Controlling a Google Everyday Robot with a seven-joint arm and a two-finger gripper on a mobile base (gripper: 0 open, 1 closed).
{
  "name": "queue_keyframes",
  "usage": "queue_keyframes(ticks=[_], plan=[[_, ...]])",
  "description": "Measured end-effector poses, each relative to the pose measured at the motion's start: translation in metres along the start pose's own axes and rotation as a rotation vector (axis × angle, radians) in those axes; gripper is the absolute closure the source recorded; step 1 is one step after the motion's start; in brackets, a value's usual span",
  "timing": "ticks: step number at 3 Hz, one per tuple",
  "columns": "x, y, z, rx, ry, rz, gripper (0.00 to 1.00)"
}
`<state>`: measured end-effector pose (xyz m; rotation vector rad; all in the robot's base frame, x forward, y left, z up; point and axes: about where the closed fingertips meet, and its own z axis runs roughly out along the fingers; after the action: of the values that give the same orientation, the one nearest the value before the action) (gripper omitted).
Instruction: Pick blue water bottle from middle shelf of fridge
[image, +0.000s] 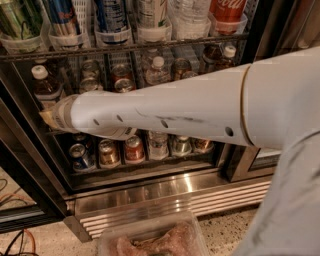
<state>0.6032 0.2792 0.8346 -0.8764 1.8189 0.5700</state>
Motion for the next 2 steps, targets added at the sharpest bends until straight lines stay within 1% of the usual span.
queue_keyframes(ticks=[2], plan=[[0.0004,0.0036,0.0008,0.0,0.007,-0.006,1.0]])
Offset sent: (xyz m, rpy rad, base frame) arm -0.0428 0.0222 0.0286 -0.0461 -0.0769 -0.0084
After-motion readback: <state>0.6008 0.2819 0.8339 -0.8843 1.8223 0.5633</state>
